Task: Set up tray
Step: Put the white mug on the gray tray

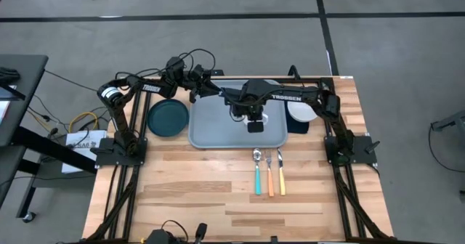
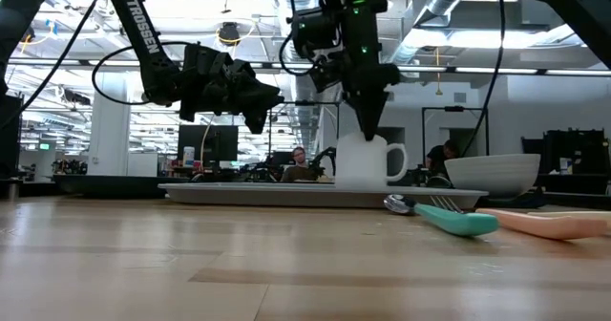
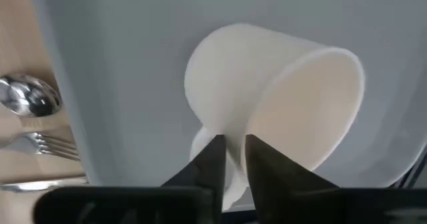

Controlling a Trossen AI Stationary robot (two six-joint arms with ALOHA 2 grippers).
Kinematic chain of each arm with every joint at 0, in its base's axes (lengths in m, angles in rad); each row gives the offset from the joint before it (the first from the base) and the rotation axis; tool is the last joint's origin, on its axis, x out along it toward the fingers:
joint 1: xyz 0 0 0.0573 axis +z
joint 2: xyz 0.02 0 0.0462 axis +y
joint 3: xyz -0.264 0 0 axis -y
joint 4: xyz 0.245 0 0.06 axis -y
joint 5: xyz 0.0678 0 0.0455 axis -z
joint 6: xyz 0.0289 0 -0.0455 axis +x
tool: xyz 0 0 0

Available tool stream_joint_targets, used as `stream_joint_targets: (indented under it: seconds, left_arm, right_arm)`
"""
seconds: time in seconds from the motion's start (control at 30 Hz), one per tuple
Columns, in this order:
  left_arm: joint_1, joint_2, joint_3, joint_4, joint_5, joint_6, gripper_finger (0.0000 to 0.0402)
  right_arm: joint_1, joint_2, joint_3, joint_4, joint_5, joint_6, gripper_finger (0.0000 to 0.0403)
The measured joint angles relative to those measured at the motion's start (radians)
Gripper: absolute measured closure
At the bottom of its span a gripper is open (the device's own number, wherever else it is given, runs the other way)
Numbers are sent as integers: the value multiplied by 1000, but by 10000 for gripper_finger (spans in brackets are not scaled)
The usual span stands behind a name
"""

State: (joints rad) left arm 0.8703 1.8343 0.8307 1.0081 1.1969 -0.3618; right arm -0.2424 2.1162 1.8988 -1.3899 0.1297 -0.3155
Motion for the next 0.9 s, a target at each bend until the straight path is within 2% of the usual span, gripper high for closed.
stream_joint_targets:
  seconds: [0.43, 0.57, 0.63, 0.9]
  left_arm:
    - [0, 0, 0, 0, 0, 0, 310]
    - [0, 0, 0, 0, 1, 1, 310]
    - [0, 0, 0, 0, 1, 1, 310]
    - [0, 0, 0, 0, 1, 1, 310]
  right_arm:
    - [18, -1, 12, 39, 8, -6, 224]
    - [32, -6, 11, 53, 127, 24, 190]
    - [31, -11, 12, 46, 163, 26, 180]
    - [-40, -76, 12, 9, 157, 196, 175]
